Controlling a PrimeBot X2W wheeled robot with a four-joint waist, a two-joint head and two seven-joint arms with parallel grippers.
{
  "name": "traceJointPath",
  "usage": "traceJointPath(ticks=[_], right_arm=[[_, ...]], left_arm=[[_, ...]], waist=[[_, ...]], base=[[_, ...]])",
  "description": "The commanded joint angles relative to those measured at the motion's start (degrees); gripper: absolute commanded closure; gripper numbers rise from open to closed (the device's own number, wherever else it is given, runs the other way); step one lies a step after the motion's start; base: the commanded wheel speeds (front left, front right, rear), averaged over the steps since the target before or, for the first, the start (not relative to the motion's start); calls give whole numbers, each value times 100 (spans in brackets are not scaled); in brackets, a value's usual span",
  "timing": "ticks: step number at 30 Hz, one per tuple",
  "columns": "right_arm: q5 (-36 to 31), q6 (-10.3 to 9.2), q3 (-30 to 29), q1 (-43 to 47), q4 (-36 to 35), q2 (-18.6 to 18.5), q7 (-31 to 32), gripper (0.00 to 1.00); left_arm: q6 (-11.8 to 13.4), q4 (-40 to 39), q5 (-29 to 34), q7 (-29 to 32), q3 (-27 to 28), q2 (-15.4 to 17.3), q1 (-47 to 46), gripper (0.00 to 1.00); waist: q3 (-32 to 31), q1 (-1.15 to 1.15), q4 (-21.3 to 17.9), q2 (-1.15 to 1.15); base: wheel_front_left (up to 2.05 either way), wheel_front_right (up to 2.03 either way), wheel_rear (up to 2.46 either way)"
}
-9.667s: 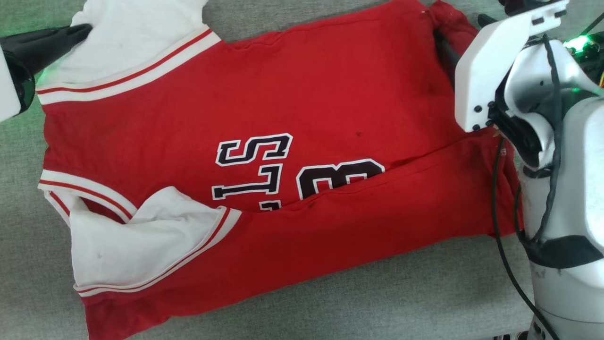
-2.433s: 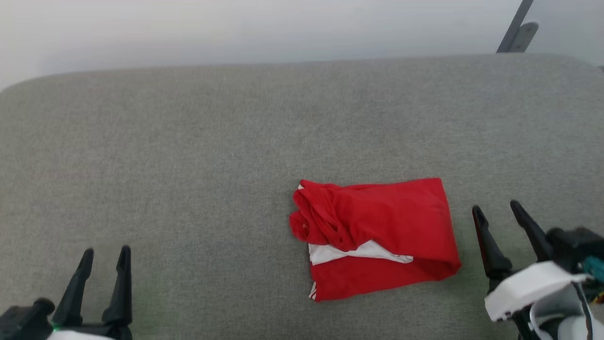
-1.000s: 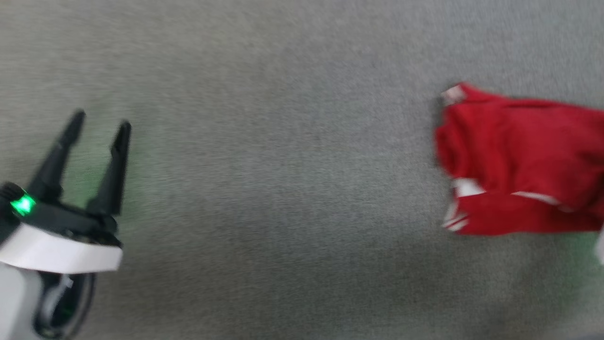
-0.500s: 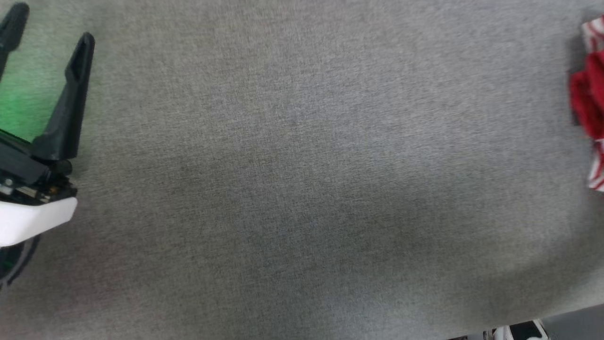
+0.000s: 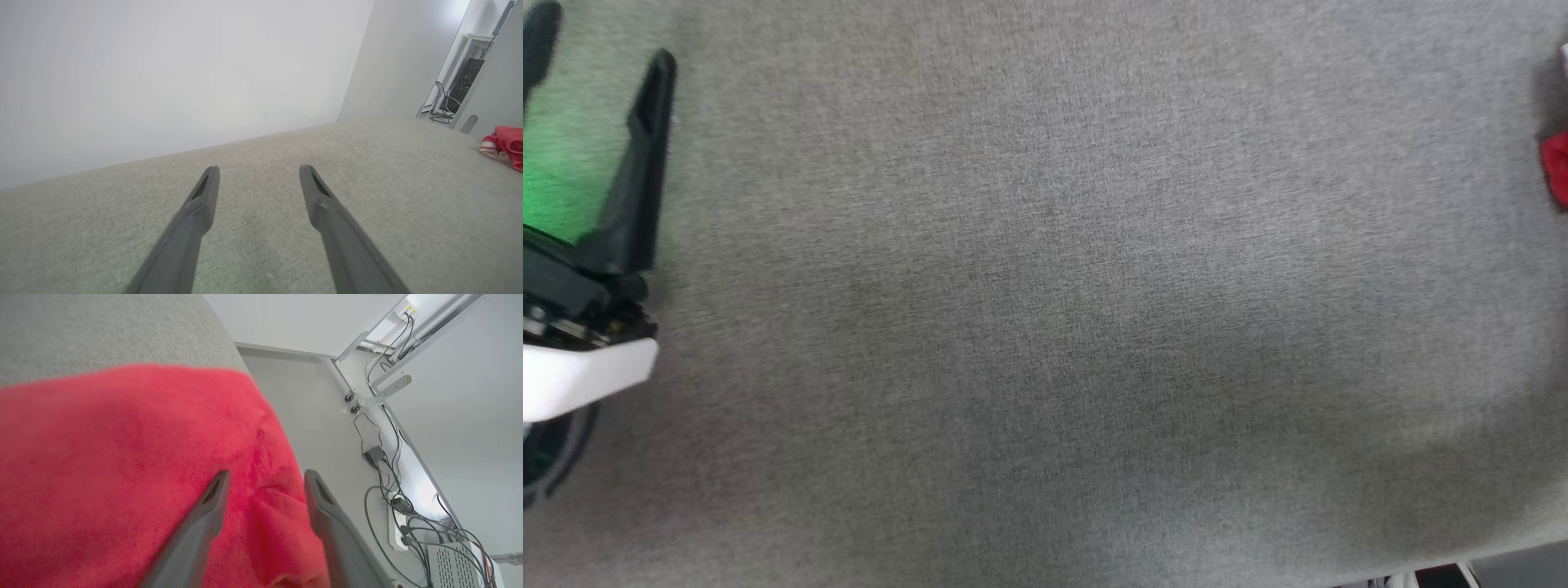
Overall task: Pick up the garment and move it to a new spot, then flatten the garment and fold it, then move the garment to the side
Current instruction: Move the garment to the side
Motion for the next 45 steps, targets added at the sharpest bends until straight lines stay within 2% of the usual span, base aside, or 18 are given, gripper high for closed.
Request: traceJointPath(ticks=[1, 4, 6, 8, 9, 10, 17, 23, 29, 33, 40, 45], right_arm=[[-15, -15, 46, 127, -16, -48, -151, 0], [75, -15, 149, 259, -64, -141, -214, 0], [234, -15, 561, 586, -105, -309, -317, 0], [274, -16, 734, 700, -125, -356, -359, 0], [314, -16, 1092, 919, -187, -457, -501, 0], [314, -16, 1092, 919, -187, -457, -501, 0], [529, -15, 2083, 1348, -84, -195, -1123, 0], [675, -15, 2729, 1586, 336, 95, -1729, 0], [1010, -15, 3066, 1831, 792, 436, -2378, 0], [1161, -15, 3295, 2005, 960, 541, -2555, 0], [1369, -15, 3559, 2359, 765, 665, -2676, 0], [1494, -15, 3511, 2764, 440, 717, -2733, 0]], left_arm=[[12, 72, 20, -30, 6, -126, 134, 0], [12, 154, 21, -30, -23, -278, 233, 0], [12, 381, 42, -30, -76, -554, 418, 0], [12, 464, 42, -29, -92, -651, 483, 0], [12, 625, 47, -29, -108, -842, 648, 0], [12, 625, 47, -29, -108, -842, 648, 0], [12, 1299, 13, -30, -154, -1311, 1190, 0], [12, 1830, 31, -30, -142, -1500, 1563, 0], [12, 2184, 101, -30, -5, -1713, 1967, 0], [12, 2295, 176, -30, 120, -1834, 2224, 0], [12, 2238, 232, -30, 454, -1991, 2607, 0], [12, 2096, 298, -30, 667, -2142, 2870, 0]], waist=[[-251, 0, 66, 0], [-472, 0, 118, 0], [-874, 0, 225, 0], [-1014, 0, 264, 0], [-1276, 0, 345, 0], [-1276, 0, 345, 0], [-2101, 0, 630, 0], [-2707, 0, 856, 0], [-3258, 0, 1013, 0], [-3528, 0, 1083, 0], [-3769, 0, 1058, 0], [-3936, 0, 1063, 0]], base=[[0, 0, 0], [0, 0, 0], [0, 0, 0], [0, 0, 0], [0, 0, 0], [0, 0, 0], [0, 0, 0], [0, 0, 0], [0, 0, 0], [0, 0, 0], [0, 0, 0], [0, 0, 0]])
